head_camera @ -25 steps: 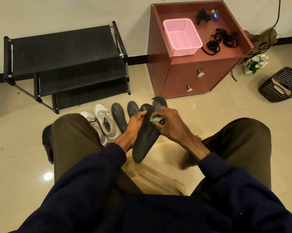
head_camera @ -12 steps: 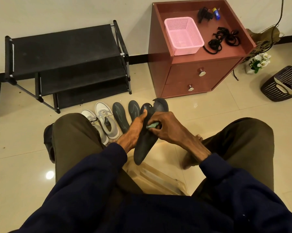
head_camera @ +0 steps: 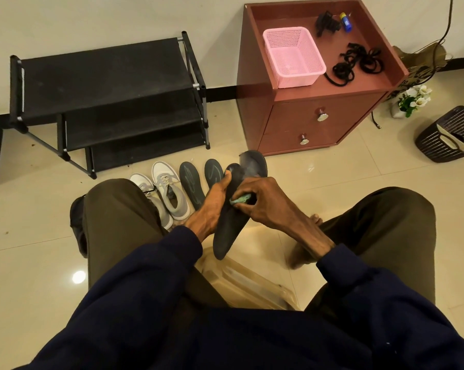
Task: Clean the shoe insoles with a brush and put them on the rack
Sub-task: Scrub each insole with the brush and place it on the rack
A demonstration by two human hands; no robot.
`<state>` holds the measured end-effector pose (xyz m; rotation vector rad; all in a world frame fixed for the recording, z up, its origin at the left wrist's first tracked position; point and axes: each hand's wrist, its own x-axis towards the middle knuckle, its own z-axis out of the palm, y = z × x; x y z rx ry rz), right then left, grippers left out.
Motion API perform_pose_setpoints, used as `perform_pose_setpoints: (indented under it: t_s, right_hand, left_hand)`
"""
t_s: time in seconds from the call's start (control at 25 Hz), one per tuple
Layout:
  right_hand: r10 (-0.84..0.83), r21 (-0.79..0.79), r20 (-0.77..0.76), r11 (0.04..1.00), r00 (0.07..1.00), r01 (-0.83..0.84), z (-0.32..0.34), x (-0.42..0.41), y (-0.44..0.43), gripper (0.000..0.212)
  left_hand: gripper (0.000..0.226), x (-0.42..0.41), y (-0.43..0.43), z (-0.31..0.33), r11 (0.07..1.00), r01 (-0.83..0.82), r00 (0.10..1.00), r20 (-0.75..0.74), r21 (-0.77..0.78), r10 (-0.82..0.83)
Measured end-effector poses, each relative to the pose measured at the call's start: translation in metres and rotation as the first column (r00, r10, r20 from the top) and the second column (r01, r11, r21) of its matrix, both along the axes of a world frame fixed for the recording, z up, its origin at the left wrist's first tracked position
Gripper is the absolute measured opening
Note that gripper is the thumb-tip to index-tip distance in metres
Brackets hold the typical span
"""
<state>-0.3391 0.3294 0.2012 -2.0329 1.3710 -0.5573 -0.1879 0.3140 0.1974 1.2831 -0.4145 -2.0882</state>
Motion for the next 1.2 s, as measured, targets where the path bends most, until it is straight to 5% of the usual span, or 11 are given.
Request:
perform_pose_setpoints:
  t_s: [0.16, 0.44, 0.68, 0.92, 1.08, 1.2]
  right_hand:
    - [-0.26, -0.189, -0.096, 0.952, 0.961, 0.238, -0.007, -0.017, -0.014, 0.018]
    - [0.084, 0.102, 0.058, 0.991, 0.995, -0.089, 0.008, 0.011, 0.008, 0.018]
    - [-0.07, -0.062, -0.067, 0.996, 0.995, 0.066, -0.004, -0.002, -0.004, 0.016]
    - [0.151, 0.314, 0.155, 0.93, 0.976, -0.193, 0.014, 0.006, 0.007, 0.014]
    - [-0.062, -0.027, -0.126, 0.998, 0.99, 0.059, -0.007, -0.004, -0.005, 0.016]
    - [-0.15, -0.125, -0.159, 0.984, 0.976, 0.131, -0.012, -0.004, -0.005, 0.016]
  left_hand:
    - [0.047, -0.003, 0.0, 0.003, 0.999, -0.007, 0.999, -0.04, 0.045, 0.009]
    - [0.044, 0.002, -0.004, -0.006, 1.0, -0.023, 0.997, 0.067, 0.005, 0.023]
    - [0.046, 0.001, -0.002, -0.004, 1.0, -0.014, 0.999, 0.045, 0.001, 0.014]
    - [0.047, 0.004, -0.005, -0.01, 1.0, -0.031, 0.999, 0.028, -0.003, 0.031]
    - [0.055, 0.002, -0.004, -0.009, 0.999, -0.032, 0.999, 0.013, -0.006, 0.032]
    - [0.054, 0.001, -0.003, -0.009, 1.0, -0.015, 1.0, 0.015, -0.007, 0.015]
